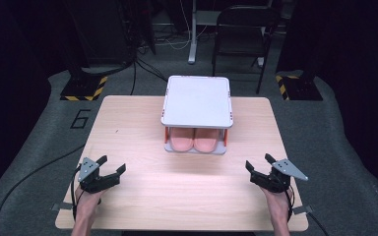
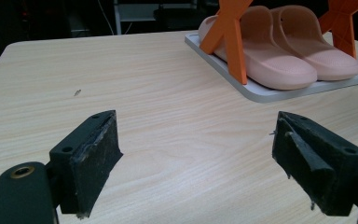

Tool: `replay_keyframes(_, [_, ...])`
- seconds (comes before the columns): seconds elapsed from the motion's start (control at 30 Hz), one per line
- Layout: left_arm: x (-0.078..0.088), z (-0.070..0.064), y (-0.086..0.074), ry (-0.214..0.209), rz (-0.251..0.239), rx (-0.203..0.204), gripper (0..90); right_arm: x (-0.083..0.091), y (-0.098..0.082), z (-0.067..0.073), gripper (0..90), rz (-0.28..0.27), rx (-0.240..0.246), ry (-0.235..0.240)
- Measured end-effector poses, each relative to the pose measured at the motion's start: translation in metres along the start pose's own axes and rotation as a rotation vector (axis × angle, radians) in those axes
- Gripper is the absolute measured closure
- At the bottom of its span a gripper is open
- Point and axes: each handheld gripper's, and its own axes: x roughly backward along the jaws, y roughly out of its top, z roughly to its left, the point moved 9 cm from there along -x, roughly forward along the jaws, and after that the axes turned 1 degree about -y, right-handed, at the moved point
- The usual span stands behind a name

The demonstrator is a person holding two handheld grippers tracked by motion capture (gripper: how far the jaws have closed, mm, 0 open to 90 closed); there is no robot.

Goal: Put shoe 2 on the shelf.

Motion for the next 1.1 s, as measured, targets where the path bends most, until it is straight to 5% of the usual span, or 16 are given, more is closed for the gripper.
replay_keyframes(1.1, [-0.0033,0.0008,-0.0055,0.014,0.01,0.024,15.3,-0.0037,-0.0063,-0.0015,16.2,0.029,-0.001,0.002])
